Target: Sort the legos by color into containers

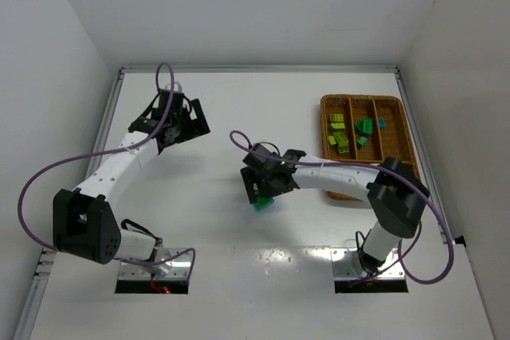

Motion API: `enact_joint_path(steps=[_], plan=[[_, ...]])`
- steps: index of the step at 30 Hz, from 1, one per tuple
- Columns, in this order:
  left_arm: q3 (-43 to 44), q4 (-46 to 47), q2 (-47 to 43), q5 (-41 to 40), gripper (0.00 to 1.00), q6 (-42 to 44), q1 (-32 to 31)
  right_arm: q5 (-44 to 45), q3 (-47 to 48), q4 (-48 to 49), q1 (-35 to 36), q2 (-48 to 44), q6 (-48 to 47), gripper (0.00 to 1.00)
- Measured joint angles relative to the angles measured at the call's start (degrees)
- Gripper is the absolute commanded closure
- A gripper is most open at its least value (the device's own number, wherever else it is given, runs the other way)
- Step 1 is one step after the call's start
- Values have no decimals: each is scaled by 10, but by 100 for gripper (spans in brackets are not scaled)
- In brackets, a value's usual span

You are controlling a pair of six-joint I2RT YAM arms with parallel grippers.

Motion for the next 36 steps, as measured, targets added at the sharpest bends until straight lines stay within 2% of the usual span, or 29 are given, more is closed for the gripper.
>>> enact_joint_path(steps=[6, 10, 16, 19, 23, 30, 36], plan=[[-5, 9, -4, 8, 0, 0, 0, 60, 45, -7, -3, 73, 48, 21], [-7, 10, -6, 8, 0, 0, 0, 85, 34, -16, -3, 87, 66, 27], [-7, 10, -6, 10, 0, 0, 0, 102, -53, -49, -3, 13, 80, 29], [-7, 10, -6, 13, 0, 0, 0, 101, -65, -66, -4, -23, 83, 30], [-7, 10, -6, 19, 0, 0, 0, 93, -72, -70, -7, -38, 86, 42], [-10, 12, -7, 25, 0, 0, 0, 53, -113, -47, -12, -56, 84, 45], [-12, 14, -13, 26, 0, 0, 0, 36, -115, -21, -14, -55, 75, 63]])
